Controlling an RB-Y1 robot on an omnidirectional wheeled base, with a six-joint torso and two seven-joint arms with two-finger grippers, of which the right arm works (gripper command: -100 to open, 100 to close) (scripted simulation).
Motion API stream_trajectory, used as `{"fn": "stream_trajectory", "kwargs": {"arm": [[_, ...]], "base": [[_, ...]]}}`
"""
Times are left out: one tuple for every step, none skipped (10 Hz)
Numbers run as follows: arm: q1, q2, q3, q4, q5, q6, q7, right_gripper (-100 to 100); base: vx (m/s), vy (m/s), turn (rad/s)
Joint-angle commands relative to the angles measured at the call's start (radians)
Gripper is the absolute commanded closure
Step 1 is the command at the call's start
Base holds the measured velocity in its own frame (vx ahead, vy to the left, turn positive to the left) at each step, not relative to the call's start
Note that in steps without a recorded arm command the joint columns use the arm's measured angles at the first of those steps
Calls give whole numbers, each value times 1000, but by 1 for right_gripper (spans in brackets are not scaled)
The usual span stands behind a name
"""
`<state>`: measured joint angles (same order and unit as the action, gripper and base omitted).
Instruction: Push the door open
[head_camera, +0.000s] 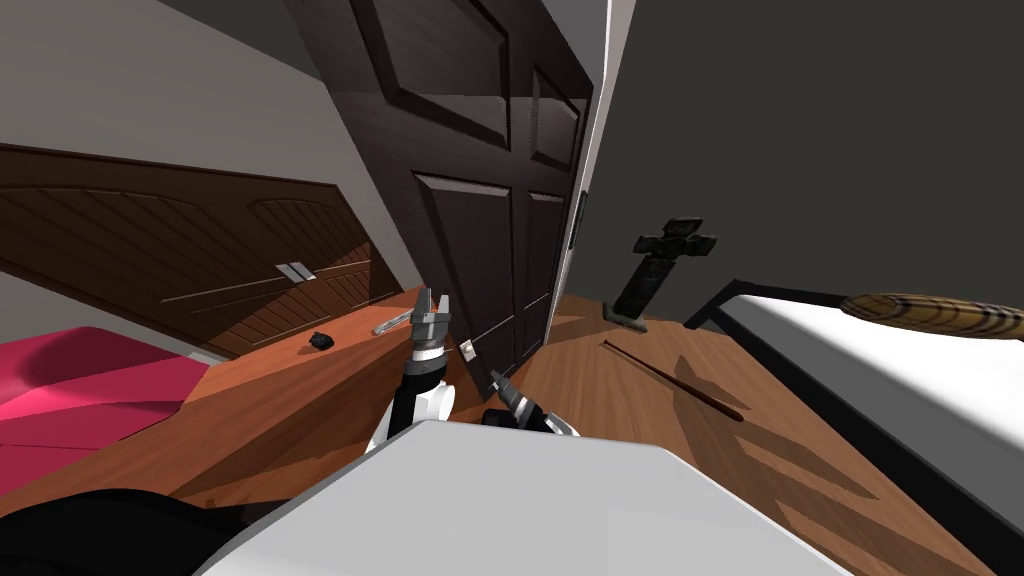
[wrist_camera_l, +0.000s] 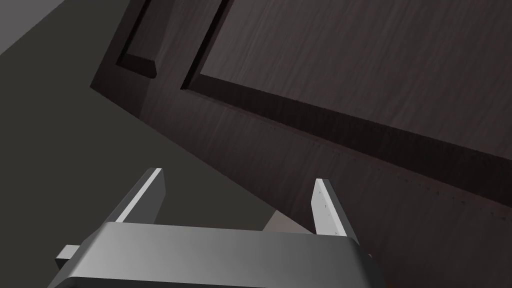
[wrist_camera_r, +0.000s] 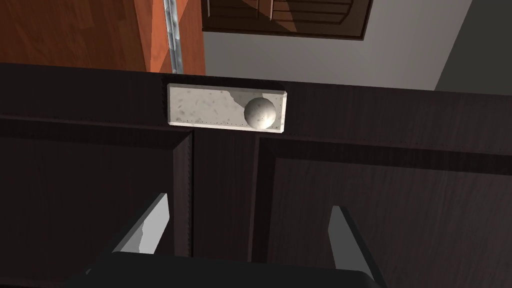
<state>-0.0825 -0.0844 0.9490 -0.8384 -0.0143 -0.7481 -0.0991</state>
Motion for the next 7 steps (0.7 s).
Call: {"fn": "stream_trajectory", "kwargs": {"arm": [[-2, 12, -29, 22, -4, -8, 11, -100], [0, 20, -53, 29, -7, -7, 21, -100], [2, 29, -76, 35, -10, -6, 29, -100], [3, 38, -96, 41, -13, -6, 37, -100], [4, 47, -113, 46, -15, -5, 44, -100], [5, 56, -129, 50, -17, -4, 50, -100], [7, 47, -118, 37, -15, 1, 45, -100]], "base": [[-46, 118, -45], [-51, 151, -94], [-49, 160, -108], [-51, 162, -82], [-72, 174, -66], [-80, 159, -84], [-34, 69, -23]]}}
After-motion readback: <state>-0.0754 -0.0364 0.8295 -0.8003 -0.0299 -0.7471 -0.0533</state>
